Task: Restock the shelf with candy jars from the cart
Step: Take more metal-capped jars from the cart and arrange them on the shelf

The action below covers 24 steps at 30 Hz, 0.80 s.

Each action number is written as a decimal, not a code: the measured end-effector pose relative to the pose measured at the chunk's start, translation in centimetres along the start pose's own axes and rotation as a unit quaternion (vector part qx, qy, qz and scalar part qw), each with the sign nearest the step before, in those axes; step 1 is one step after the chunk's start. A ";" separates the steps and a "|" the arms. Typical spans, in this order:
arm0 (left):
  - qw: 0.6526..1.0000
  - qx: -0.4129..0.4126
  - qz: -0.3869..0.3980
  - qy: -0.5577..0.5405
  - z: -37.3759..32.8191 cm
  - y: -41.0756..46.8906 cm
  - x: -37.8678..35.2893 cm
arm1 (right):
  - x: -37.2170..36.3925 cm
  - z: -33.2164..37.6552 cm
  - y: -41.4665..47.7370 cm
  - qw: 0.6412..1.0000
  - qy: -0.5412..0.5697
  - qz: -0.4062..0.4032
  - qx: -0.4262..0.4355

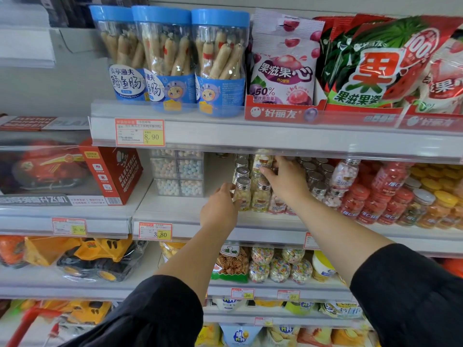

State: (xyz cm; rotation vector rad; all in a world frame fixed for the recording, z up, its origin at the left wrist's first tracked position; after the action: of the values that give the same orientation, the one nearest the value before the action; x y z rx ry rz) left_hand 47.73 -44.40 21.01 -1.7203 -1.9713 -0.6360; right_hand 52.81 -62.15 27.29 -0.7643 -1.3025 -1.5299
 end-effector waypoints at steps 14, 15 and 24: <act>0.999 0.007 0.023 0.022 0.1 -0.1 -0.1 | -0.6 -0.4 0.4 1.000 -0.021 -0.015 0.000; 0.999 0.007 0.023 0.022 0.1 -0.1 -0.1 | -0.7 -0.4 0.4 1.000 -0.021 -0.013 0.000; 0.999 -0.017 0.015 -0.023 0.0 -1.0 0.6 | 1.4 -0.7 -1.7 0.999 -0.013 -0.034 -0.013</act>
State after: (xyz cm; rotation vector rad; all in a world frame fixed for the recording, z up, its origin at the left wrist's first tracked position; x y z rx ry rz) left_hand 46.68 -44.04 21.39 -1.7954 -1.9734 -0.6276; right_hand 50.82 -63.28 27.78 -0.7659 -1.3413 -1.5992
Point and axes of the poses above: each hand's wrist, its own y-axis towards the middle knuckle, its own x-axis out of the back of the hand, z = x × y, the point moved 9 cm from there along y, towards the middle knuckle, and after that the axes turned 14 degrees about -y, right-handed, at the moved point
